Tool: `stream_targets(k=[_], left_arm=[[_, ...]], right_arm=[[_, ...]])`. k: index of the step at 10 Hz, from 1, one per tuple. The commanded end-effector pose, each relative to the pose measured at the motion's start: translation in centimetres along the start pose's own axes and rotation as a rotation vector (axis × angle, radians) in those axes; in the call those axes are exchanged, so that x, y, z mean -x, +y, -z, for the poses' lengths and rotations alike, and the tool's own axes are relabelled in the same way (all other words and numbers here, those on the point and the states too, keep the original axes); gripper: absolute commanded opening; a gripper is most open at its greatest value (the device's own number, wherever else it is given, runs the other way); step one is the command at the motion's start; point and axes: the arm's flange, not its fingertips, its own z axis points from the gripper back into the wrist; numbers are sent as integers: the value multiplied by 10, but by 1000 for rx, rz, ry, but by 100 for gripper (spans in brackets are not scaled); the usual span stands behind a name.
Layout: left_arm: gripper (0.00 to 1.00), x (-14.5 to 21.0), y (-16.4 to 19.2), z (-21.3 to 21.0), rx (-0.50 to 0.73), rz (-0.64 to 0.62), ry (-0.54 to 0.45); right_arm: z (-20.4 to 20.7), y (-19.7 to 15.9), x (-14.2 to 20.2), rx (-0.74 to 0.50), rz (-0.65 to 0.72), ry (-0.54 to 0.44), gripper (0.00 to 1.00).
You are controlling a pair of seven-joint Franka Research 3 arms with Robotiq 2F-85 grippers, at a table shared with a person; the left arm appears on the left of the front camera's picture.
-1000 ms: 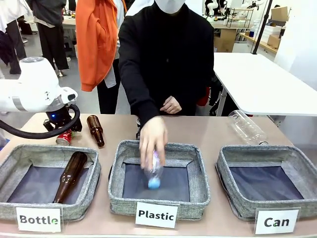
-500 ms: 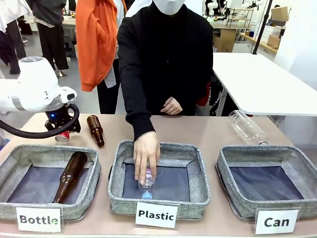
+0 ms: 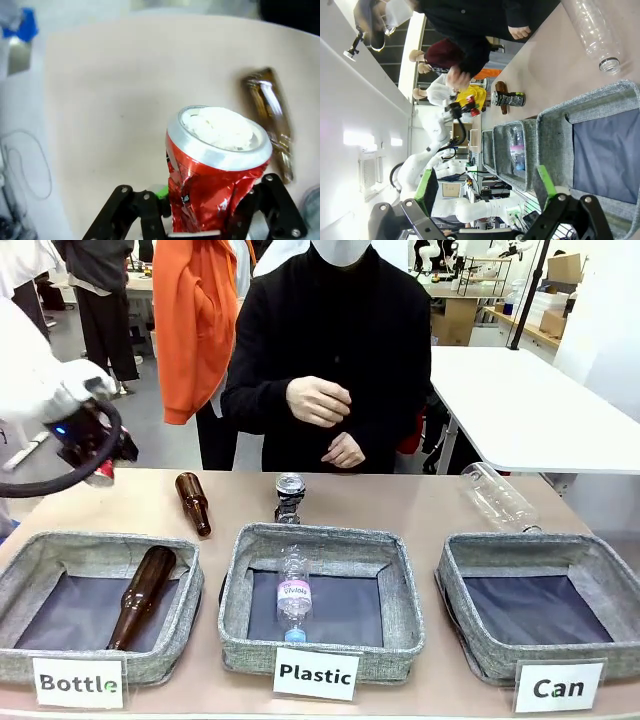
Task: Sort the can waste into the basket.
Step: Pick up the can waste from the table and place it in the right Fabric basket.
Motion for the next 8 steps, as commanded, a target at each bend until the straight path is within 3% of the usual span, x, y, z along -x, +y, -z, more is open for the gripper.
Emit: stream_targets(k=[1, 3, 4, 6, 7, 8], left_arm=[[0, 77, 5, -69, 233, 302, 53], [0, 146, -6, -93, 358, 647, 161], [0, 172, -11, -94, 382, 738, 158], [0, 193, -15, -101, 413, 835, 158], [0, 183, -26, -95, 403, 682, 145], [0, 183, -26, -95, 403, 682, 145]], right_arm=[[-2, 2, -1, -6, -8, 7, 100], [-2, 2, -1, -6, -8, 7, 100], [-2, 2, -1, -6, -8, 7, 100], [-2, 2, -1, -6, -8, 7, 100], [-2, 2, -1, -6, -8, 7, 100], [-2, 2, -1, -6, -8, 7, 100]])
